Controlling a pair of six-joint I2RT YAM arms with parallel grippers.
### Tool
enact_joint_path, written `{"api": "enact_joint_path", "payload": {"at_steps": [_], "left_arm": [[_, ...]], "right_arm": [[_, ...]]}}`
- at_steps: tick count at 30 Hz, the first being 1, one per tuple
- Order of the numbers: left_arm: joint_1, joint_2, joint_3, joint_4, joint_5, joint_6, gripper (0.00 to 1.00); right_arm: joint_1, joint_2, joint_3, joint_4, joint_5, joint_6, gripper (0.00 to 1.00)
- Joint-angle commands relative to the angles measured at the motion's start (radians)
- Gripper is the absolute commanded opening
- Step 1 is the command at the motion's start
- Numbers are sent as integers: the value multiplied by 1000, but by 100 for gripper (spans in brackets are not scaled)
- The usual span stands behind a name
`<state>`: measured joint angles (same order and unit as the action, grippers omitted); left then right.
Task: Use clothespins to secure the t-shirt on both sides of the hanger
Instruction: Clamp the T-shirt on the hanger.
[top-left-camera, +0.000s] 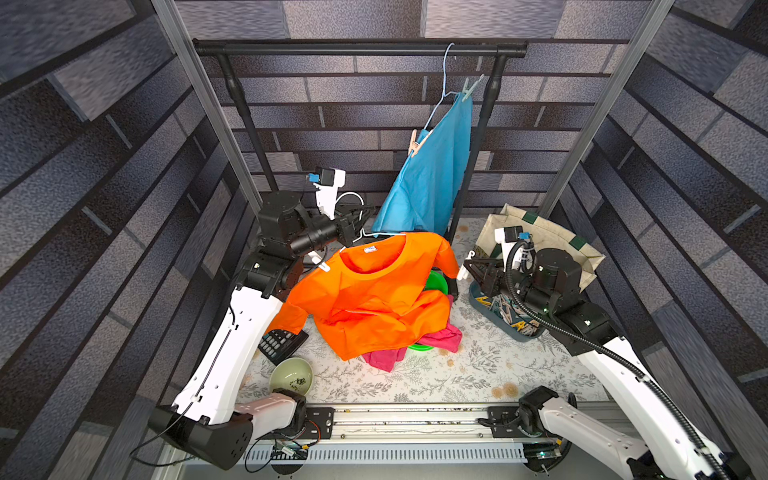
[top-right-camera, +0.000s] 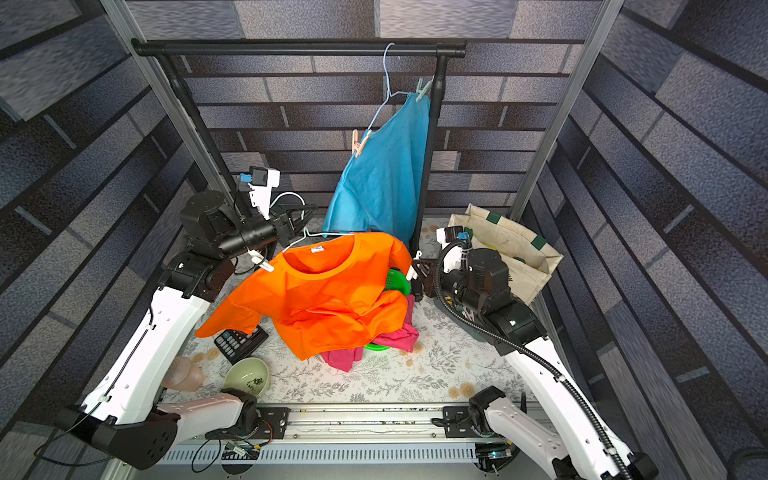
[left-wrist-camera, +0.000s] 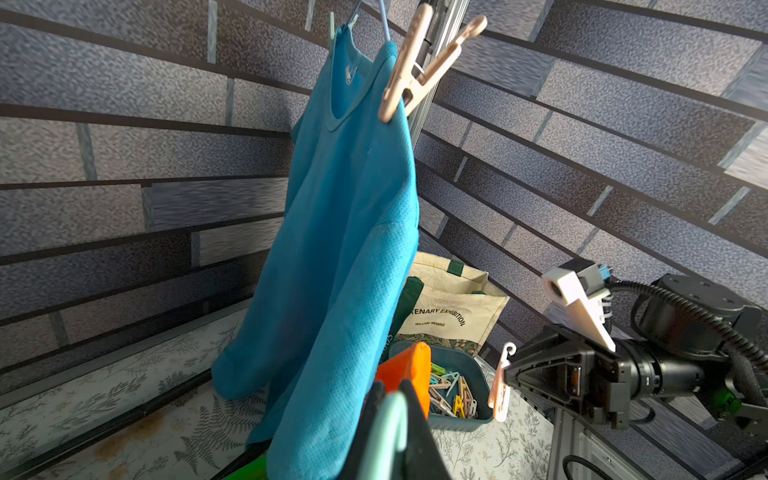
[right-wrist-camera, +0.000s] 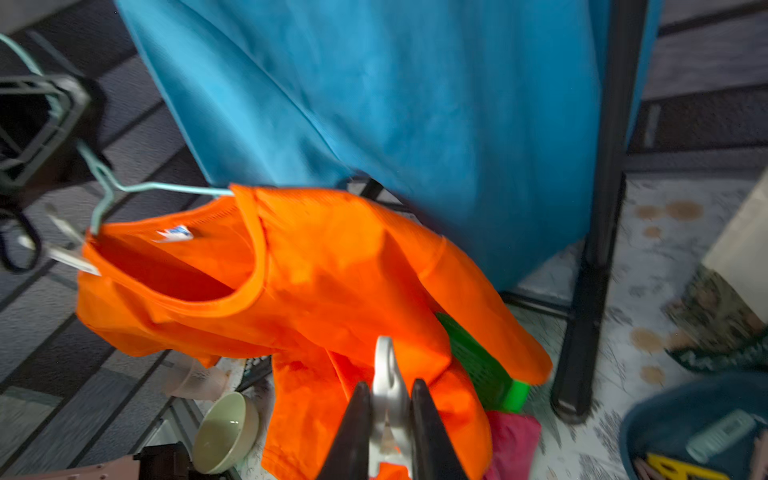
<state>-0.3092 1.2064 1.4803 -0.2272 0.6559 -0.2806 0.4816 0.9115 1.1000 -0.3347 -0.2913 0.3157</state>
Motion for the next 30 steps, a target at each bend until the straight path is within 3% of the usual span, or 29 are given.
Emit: {"api": "enact_joint_path", "payload": {"at_steps": [1, 5, 12, 30], "left_arm": [[-6, -58, 28, -19, 91, 36, 5], [-7, -81, 40, -48, 153, 49, 0], [-7, -114, 49, -73, 188, 54, 0], [-13, -117, 81, -67, 276, 26, 0]], "right_arm": [[0, 43, 72, 220, -241, -98, 2], [0, 111, 140, 310, -392, -125, 2], [0, 211, 221, 363, -543, -90, 2], [0, 224, 150, 382, -648, -40, 2]]}}
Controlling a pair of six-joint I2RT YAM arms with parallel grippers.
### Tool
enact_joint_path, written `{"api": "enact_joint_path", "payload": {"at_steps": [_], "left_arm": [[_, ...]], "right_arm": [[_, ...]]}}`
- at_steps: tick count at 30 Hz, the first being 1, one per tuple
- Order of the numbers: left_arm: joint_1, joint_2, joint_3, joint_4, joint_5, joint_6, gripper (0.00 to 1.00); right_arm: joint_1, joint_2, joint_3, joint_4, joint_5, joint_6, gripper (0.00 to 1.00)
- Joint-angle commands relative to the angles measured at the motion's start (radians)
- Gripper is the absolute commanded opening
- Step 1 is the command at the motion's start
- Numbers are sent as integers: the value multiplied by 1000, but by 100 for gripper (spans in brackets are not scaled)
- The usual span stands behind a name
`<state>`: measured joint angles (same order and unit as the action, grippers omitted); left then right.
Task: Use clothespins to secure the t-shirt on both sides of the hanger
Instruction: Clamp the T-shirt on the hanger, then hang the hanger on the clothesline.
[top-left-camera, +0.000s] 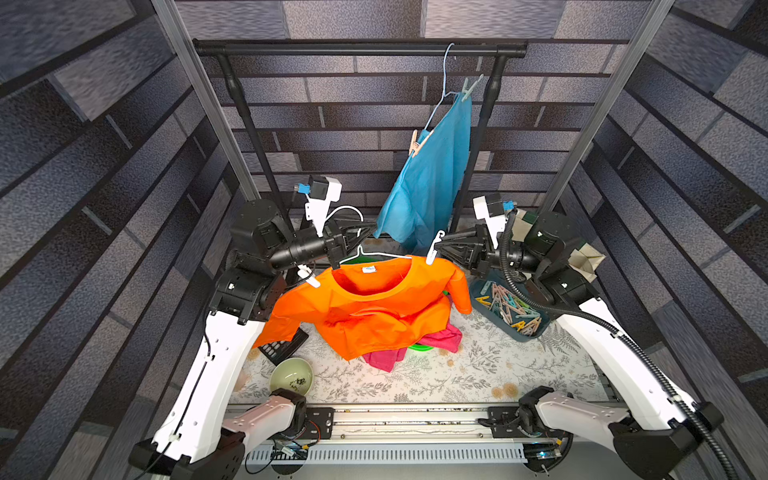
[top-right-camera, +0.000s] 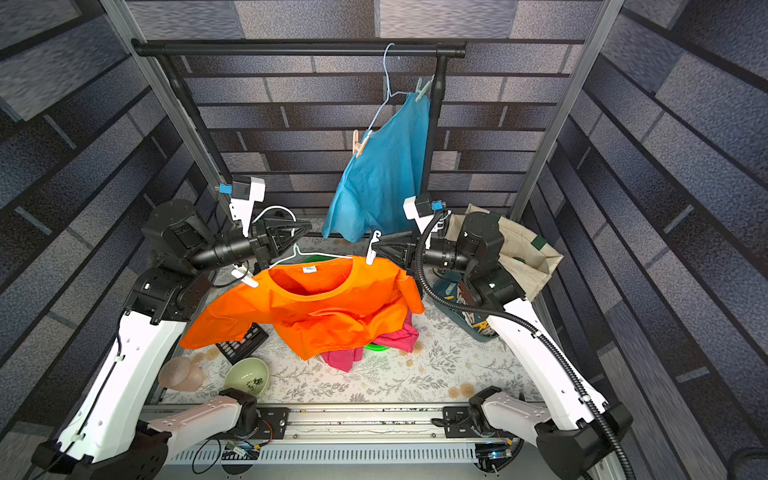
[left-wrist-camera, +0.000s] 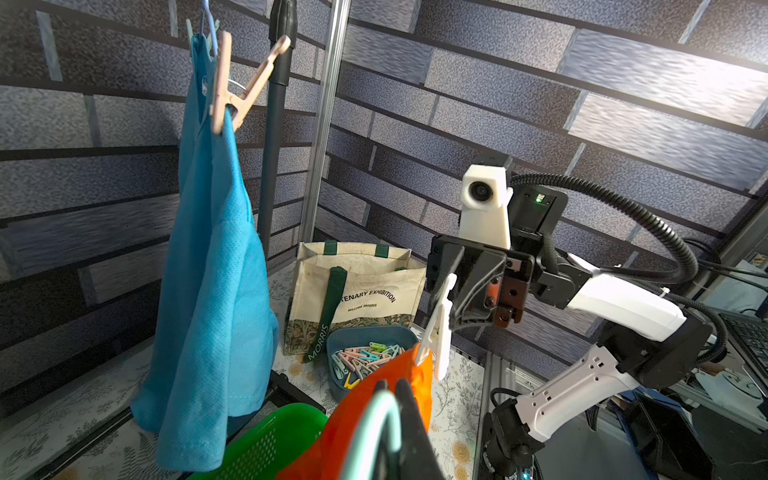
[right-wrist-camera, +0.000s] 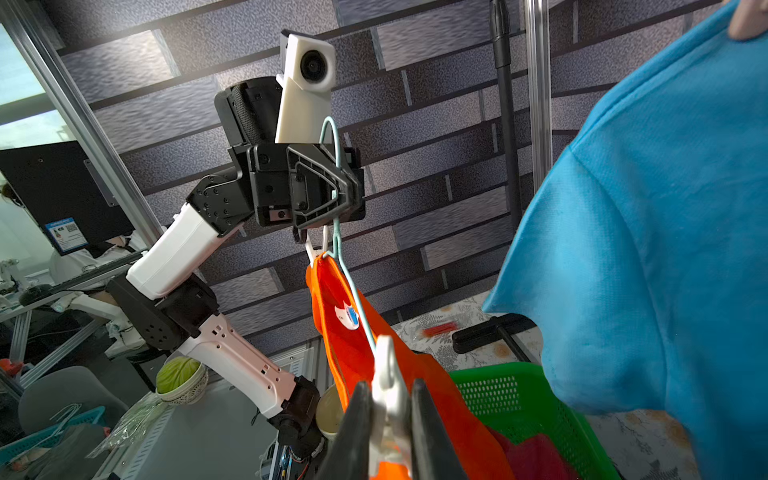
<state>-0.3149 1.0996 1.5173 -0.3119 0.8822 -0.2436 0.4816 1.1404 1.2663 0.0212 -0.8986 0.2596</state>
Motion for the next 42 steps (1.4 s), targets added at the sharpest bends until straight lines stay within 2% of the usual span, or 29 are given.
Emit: {"api": "enact_joint_path", "payload": {"at_steps": [1, 14, 15, 18, 19, 25, 28, 30, 33, 36, 38, 39, 40, 41, 42], "left_arm": [[-9, -9, 47, 17, 56, -14, 0], [-10, -6, 59, 39, 55, -26, 0], [-6, -5, 59, 45, 54, -32, 0], [11, 9, 70, 69, 85, -60, 0], [15, 16, 78, 71, 95, -63, 0], [20, 53, 126, 54, 157, -54, 0], [19, 68, 155, 18, 180, -34, 0], [20, 73, 166, -6, 188, -20, 0], [21, 72, 169, -20, 188, -8, 0], [21, 70, 168, -19, 188, -3, 4], [20, 71, 169, -20, 184, -3, 10], [19, 73, 169, -22, 181, -3, 16], [19, 74, 169, -23, 173, -4, 31], [16, 75, 169, -25, 160, -3, 56], [12, 77, 170, -34, 140, 1, 90]], "right_arm": [[1, -5, -18, 26, -43, 17, 2], [0, -5, -37, 39, -121, 84, 3], [1, -12, -47, 39, -126, 96, 5], [0, -42, -81, 21, -141, 123, 36], [0, -58, -92, 5, -139, 120, 41], [0, -112, -101, -181, -121, 23, 49], [1, -113, -84, -251, -131, -7, 49], [-1, -115, -81, -271, -140, -14, 44], [-1, -123, -85, -277, -147, -12, 33], [-1, -134, -97, -259, -136, 7, 12], [1, -141, -105, -234, -124, 33, 0], [0, -146, -111, -219, -120, 47, 0], [0, -153, -115, -199, -112, 63, 0], [0, -159, -120, -181, -102, 80, 0], [0, -168, -121, -170, -80, 97, 0]]}}
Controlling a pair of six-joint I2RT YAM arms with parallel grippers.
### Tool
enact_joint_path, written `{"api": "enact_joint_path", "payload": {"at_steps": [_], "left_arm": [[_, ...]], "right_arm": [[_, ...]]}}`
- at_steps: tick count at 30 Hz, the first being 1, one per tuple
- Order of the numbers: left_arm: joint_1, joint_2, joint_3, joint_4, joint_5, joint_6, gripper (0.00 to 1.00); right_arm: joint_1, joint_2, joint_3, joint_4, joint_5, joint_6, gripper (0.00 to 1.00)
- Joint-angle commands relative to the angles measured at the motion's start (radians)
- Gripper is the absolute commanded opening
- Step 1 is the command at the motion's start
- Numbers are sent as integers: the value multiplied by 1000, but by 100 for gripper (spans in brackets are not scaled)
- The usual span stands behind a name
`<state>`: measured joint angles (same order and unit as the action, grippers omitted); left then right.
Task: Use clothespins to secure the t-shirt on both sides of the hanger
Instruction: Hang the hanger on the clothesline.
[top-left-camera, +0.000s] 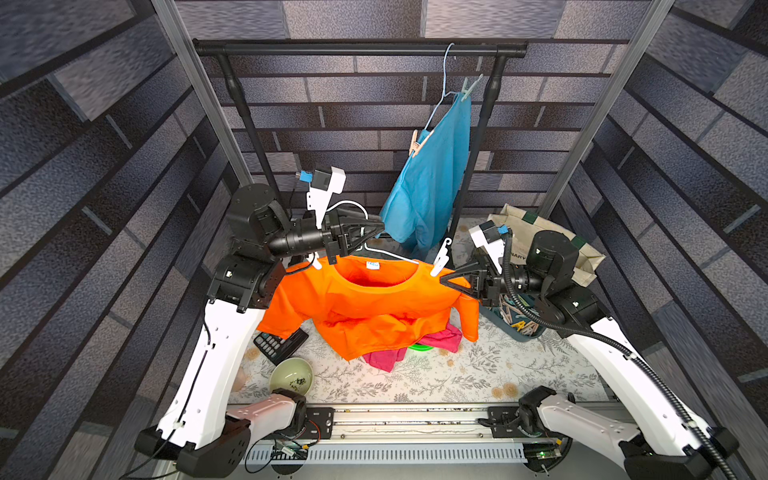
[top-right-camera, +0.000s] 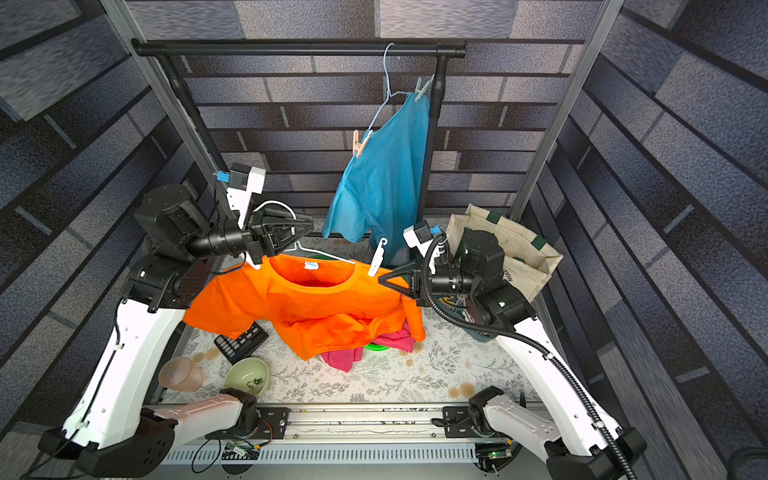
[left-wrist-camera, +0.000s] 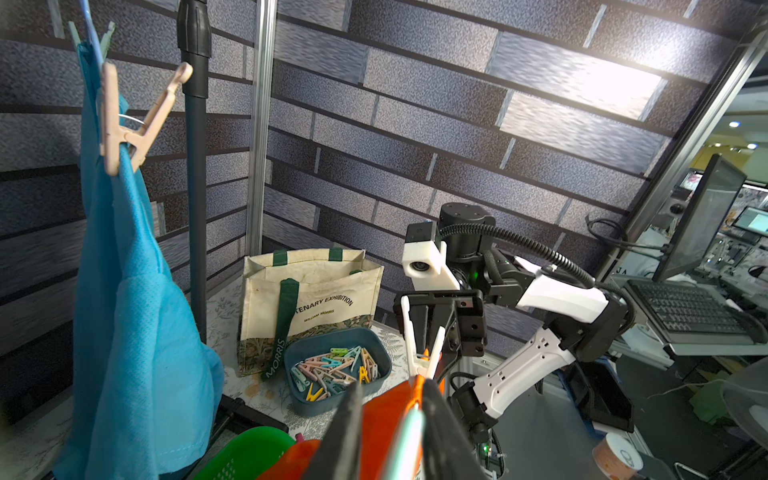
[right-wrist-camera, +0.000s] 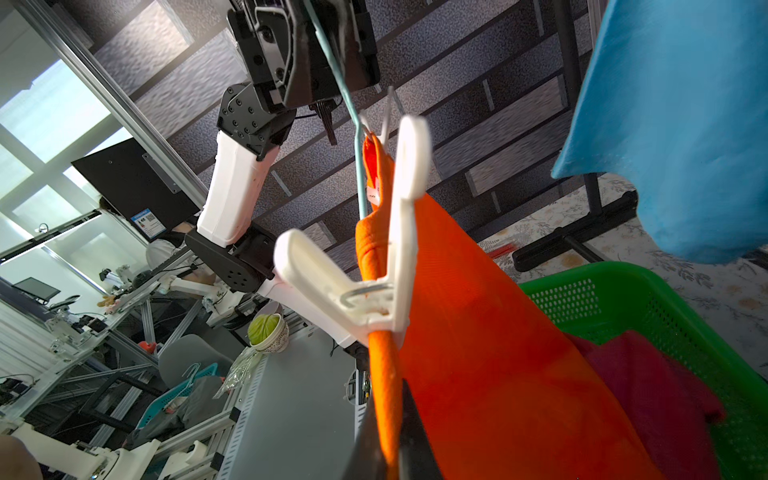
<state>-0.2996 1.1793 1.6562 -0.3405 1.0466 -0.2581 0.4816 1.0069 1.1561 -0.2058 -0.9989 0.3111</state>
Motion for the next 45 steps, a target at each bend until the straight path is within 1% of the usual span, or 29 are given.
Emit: {"api": "enact_joint_path", "payload": {"at_steps": [1, 3, 5, 6, 7, 8, 9, 10, 12, 13, 17, 20, 23, 26, 30, 32, 37, 40, 45], "left_arm": [[-9, 0, 35, -17, -49, 24, 100], [-16, 0, 40, -40, -120, 42, 100], [-18, -1, 43, -47, -280, 44, 100], [-20, -4, 46, -48, -416, 38, 100], [-21, -10, 47, -51, -580, 30, 100], [-21, -15, 45, -50, -709, 27, 100], [-21, -22, 45, -47, -882, 29, 100], [-17, -25, 41, -40, -1009, 32, 100], [-13, -31, 32, -21, -1170, 55, 100], [-10, -29, 30, -17, -1216, 68, 100], [-8, -3, 42, -64, -1297, 92, 100], [-4, -7, 17, -73, -1352, 89, 100], [-2, -44, -35, -35, -1376, 91, 100], [2, -84, -71, -11, -1431, 88, 100], [4, -141, -119, 21, -1523, 87, 100], [10, -170, -146, 47, -1531, 81, 100], [14, -217, -200, 57, -1552, 52, 100], [19, -246, -236, 59, -1554, 36, 100], [30, -278, -253, 37, -1537, 31, 100]], "right_arm": [[0, -42, -10, 59, 47, 57, 0], [0, -56, -10, 54, 106, 67, 0], [2, -64, -8, 38, 167, 74, 0], [4, -64, -5, 15, 207, 75, 0], [8, -61, 0, -8, 241, 75, 0], [12, -58, 3, -22, 261, 71, 0], [20, -53, 3, -32, 280, 72, 0], [35, -46, 3, -39, 301, 69, 0], [75, -34, 10, -59, 353, 56, 0], [101, -24, 21, -70, 380, 40, 0], [172, 8, 66, -70, 444, 20, 0], [209, 40, 112, -58, 521, 20, 0], [256, 84, 178, -30, 612, 24, 0], [328, 152, 290, -43, 738, -17, 0], [422, 274, 487, -94, 960, -107, 0], [457, 336, 586, -108, 1059, -136, 0], [480, 503, 845, -115, 1308, -119, 0], [481, 620, 1011, -129, 1393, -122, 0], [482, 835, 1369, -193, 1524, -121, 0]]}}
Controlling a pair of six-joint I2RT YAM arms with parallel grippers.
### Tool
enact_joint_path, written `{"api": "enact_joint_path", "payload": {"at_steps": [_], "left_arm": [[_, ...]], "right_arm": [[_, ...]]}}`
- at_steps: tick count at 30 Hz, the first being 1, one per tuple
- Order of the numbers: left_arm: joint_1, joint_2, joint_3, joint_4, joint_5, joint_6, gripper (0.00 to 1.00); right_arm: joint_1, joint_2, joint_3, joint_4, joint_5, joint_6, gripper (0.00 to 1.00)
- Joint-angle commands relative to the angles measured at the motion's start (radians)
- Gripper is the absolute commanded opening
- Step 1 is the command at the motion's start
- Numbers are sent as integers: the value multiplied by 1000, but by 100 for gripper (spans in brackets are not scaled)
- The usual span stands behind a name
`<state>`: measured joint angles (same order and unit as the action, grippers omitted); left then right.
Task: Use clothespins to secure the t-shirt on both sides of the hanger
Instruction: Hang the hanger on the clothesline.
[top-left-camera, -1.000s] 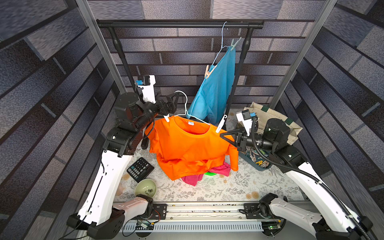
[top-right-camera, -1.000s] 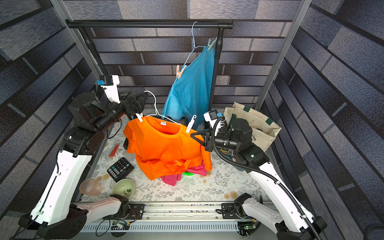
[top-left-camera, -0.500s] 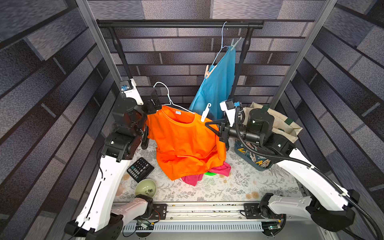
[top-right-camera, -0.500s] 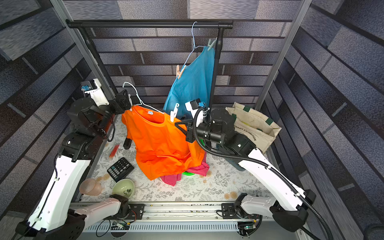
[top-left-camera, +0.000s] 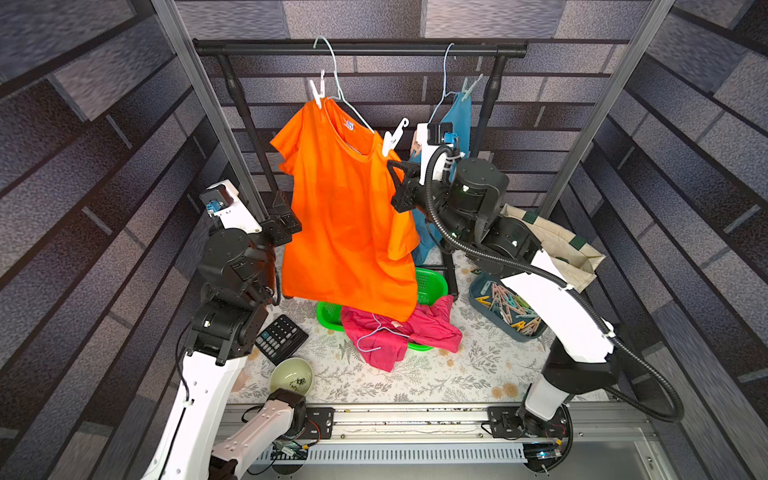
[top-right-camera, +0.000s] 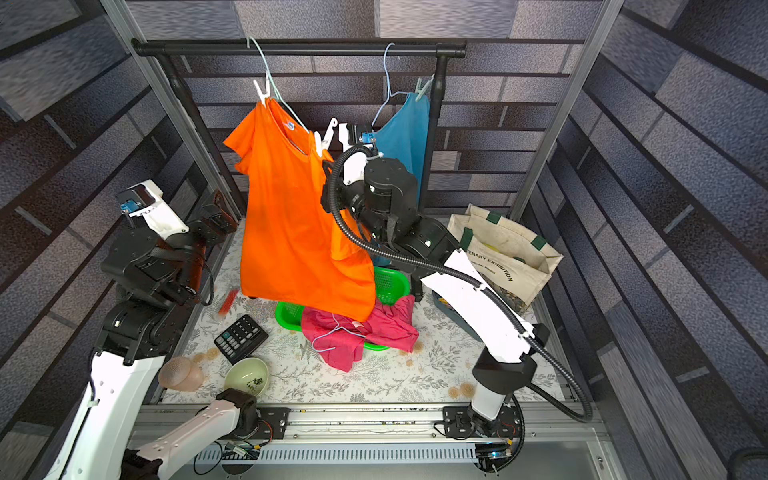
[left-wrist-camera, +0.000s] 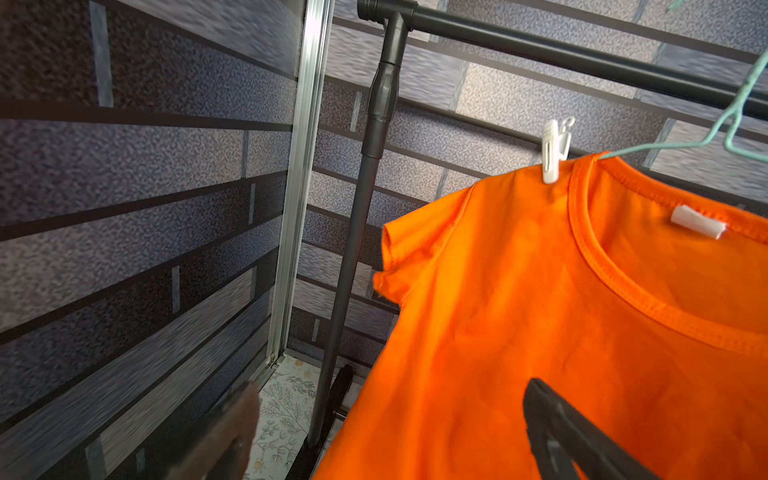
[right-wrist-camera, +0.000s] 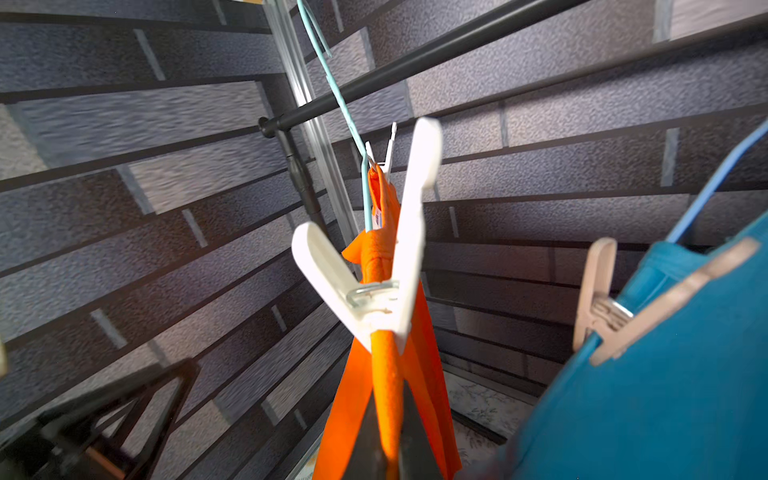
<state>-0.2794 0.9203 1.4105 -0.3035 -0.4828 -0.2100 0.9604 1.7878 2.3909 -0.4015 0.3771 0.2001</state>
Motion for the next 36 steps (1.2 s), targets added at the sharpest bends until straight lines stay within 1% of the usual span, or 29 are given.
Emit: {"api": "enact_joint_path", "payload": {"at_steps": [1, 4, 5, 6, 8, 10, 12, 16, 17, 18, 19, 20, 22, 23, 25, 27, 29, 31, 33, 36], "left_arm": [[13, -21, -6, -6, -4, -17, 100], [19, -30, -5, -20, 8, -17, 100], [21, -35, -8, -22, 9, -19, 100], [23, -40, -11, -23, 11, -19, 100], [26, -47, -19, -27, 16, -19, 100], [30, -51, -25, -33, 20, -20, 100], [32, -55, -32, -35, 24, -24, 100], [37, -58, -41, -44, 36, -31, 100], [38, -60, -44, -45, 38, -31, 100], [38, -62, -45, -46, 39, -32, 100], [39, -64, -49, -48, 39, -32, 100], [40, -64, -51, -51, 41, -32, 100], [41, -66, -58, -59, 48, -33, 100], [42, -66, -60, -64, 56, -35, 100], [43, -62, -69, -77, 85, -39, 100], [42, -58, -87, -85, 110, -47, 100], [42, -57, -116, -85, 127, -61, 100], [42, -54, -156, -76, 161, -79, 100], [41, -44, -182, -67, 214, -99, 100], [37, -19, -207, -65, 312, -114, 100]], "right_arm": [[4, 101, 208, -11, 185, -10, 0], [4, 226, 414, -60, 301, -12, 0], [4, 278, 463, -76, 331, -11, 0], [4, 299, 498, -93, 353, -12, 0], [4, 321, 525, -124, 387, -16, 0], [4, 320, 510, -153, 426, -10, 0], [4, 307, 479, -172, 439, -5, 0], [4, 253, 363, -177, 421, 27, 0], [4, 247, 329, -175, 403, 30, 0], [4, 202, 289, -175, 376, 38, 0], [4, 182, 244, -169, 335, 37, 4], [4, 168, 213, -166, 295, 31, 13], [4, 130, 151, -189, 209, 19, 40], [4, 114, 132, -209, 184, 18, 49], [3, 70, 74, -253, 149, 21, 57], [4, -4, -20, -256, 101, 19, 60], [5, -90, -155, -226, 26, 7, 60], [4, -198, -318, -167, -63, -34, 59], [4, -286, -438, -150, -92, -62, 59], [4, -415, -581, -203, -103, -84, 60]]}}
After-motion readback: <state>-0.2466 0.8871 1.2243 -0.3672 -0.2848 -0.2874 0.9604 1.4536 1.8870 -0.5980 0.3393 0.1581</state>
